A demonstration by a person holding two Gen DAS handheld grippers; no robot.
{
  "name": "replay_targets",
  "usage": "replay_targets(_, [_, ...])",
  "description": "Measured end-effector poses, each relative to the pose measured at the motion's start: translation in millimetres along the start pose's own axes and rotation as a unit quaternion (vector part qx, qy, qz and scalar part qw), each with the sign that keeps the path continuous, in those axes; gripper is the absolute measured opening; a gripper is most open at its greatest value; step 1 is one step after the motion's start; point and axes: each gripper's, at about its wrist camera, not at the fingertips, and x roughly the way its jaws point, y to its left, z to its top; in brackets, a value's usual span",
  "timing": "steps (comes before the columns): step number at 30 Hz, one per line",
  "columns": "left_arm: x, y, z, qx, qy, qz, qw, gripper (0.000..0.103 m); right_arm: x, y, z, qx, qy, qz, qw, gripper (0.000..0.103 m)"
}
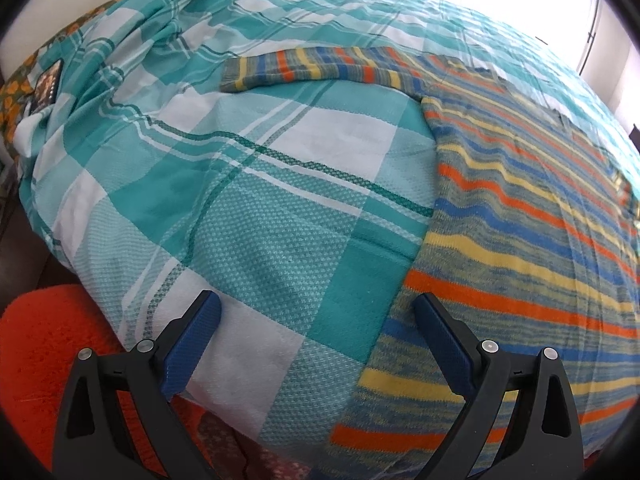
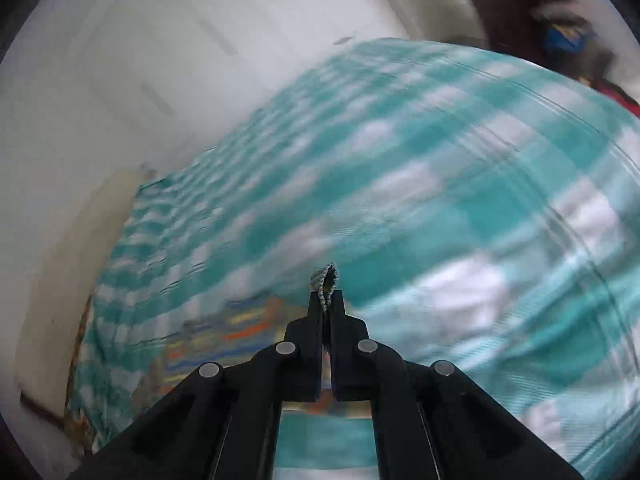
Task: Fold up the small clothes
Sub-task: 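Fold the held side over the sweater body and open the right gripper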
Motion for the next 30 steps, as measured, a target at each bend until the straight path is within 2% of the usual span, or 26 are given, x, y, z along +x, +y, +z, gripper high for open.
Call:
replay_targets(3, [-0.4,1.9,1.1,-0.002,0.0,-0.008,1.0,0.098,30.8,91.7,-1.5,-0.023,0.02,0.064,0.998,0.003])
replay_targets(5, [-0.9,4.2,1.2,-0.003,0.001,-0.014,0.9999,0.098,59.5,133.4,-9.4,-0.001,0.045,0.125,0.991,0.004])
replay_targets(6, [-1.0,5.3,1.3,-0.003,0.003,-0.016,0.9999,0.098,82.7,152.9,-17.0,0.024,0.067,0.169,0.983,0.008])
replay_targets(7, [-0.9,5.9,1.2,-0.003,0.004,-0.017,0.9998,0.098,100.3,164.6,-23.1,0.038,0.091,0.199,0.975,0.015])
replay_targets(9, [-1.4,7.6,1.5,-0.005,0.005,-0.021,0.9998,0.098,138.8,187.0,-39.3,0.061,0.15,0.247,0.956,0.059])
replay_targets(10, [-1.8,8.6,1.9,-0.008,0.005,-0.024,0.9997,0.098,146.9,192.4,-44.2,0.062,0.155,0.25,0.954,0.063])
replay_targets(13, [-1.7,11.1,3.2,-0.014,0.006,-0.032,0.9994,0.098,149.4,187.3,-46.9,0.045,0.152,0.237,0.959,0.063])
replay_targets(16, [0.5,12.0,5.2,-0.017,0.008,-0.035,0.9992,0.098,144.3,152.7,-41.6,0.028,0.139,0.17,0.975,0.063])
replay_targets(17, [1.5,11.9,5.9,-0.017,0.008,-0.035,0.9992,0.098,145.6,141.0,-43.5,0.01,0.142,0.132,0.981,0.06])
replay_targets(19, [3.0,10.9,6.5,-0.016,0.009,-0.033,0.9993,0.098,156.8,126.9,-47.8,-0.026,0.163,0.082,0.983,0.051])
replay_targets(21, [4.2,9.2,6.2,-0.014,0.01,-0.03,0.9994,0.098,174.3,116.0,-68.5,-0.066,0.198,0.052,0.977,0.048])
replay_targets(23, [5.2,7.5,5.9,-0.011,0.01,-0.026,0.9996,0.098,189.9,109.1,-96.9,-0.095,0.232,0.045,0.967,0.048])
replay_targets(25, [5.2,6.9,5.6,-0.008,0.01,-0.024,0.9996,0.098,210.2,94.6,-138.6,-0.118,0.306,0.019,0.945,0.047])
replay_targets(26, [5.0,7.2,5.3,-0.006,0.01,-0.024,0.9996,0.098,214.2,87.2,-155.9,-0.131,0.327,0.008,0.936,0.042])
replay_targets(27, [5.1,7.2,4.5,-0.004,0.009,-0.024,0.9997,0.098,207.1,89.2,-159.4,-0.157,0.301,0.009,0.941,0.039])
replay_targets(30, [7.5,5.2,2.9,0.002,0.01,-0.02,0.9998,0.099,192.5,101.7,-143.3,-0.163,0.287,0.016,0.944,0.039])
